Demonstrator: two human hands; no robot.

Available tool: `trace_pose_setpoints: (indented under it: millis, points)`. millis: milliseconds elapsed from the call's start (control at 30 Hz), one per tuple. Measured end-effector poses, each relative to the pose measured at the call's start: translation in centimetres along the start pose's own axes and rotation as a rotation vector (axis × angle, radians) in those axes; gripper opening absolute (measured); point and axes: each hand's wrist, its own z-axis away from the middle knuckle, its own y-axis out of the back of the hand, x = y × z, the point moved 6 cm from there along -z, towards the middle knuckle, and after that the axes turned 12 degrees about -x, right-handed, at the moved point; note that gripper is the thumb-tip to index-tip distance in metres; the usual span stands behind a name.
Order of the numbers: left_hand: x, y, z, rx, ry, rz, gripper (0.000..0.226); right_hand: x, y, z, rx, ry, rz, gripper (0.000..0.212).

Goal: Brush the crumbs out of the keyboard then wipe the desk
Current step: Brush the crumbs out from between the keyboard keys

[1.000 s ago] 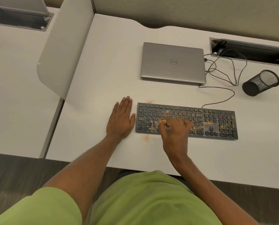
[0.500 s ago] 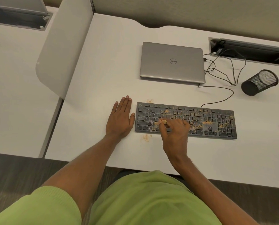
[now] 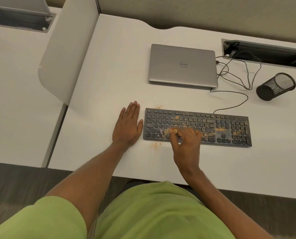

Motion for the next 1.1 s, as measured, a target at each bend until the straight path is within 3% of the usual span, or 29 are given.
trace_pose_setpoints:
  millis: [167, 333, 567, 733, 900, 1100]
  points:
    - [0.0, 0.1, 0.0, 0.006, -0.003, 0.003, 0.069, 0.2, 0.2, 1.3, -0.021, 0.006, 0.010, 0.012]
    - [0.0, 0.1, 0.1, 0.006, 0.000, 0.001, 0.070, -1.0, 0.8, 0.1, -0.006, 0.067, -0.010, 0.007]
    - [0.1, 0.1, 0.1, 0.008, -0.001, 0.007, 0.070, -0.7, -0.3, -0.8, -0.139, 0.077, 0.079, 0.013]
    - [0.1, 0.1, 0.1, 0.006, -0.010, 0.008, 0.070, 0.1, 1.0, -0.5, -0.072, 0.012, 0.212, 0.014]
    - [0.1, 0.1, 0.1, 0.010, -0.009, 0.007, 0.069, -0.8, 1.8, -0.6, -0.008, 0.037, 0.096, 0.012]
    - [0.0, -0.1, 0.0, 0.008, -0.008, 0.001, 0.069, -0.4, 0.9, 0.5, -0.056, 0.044, 0.113, 0.010]
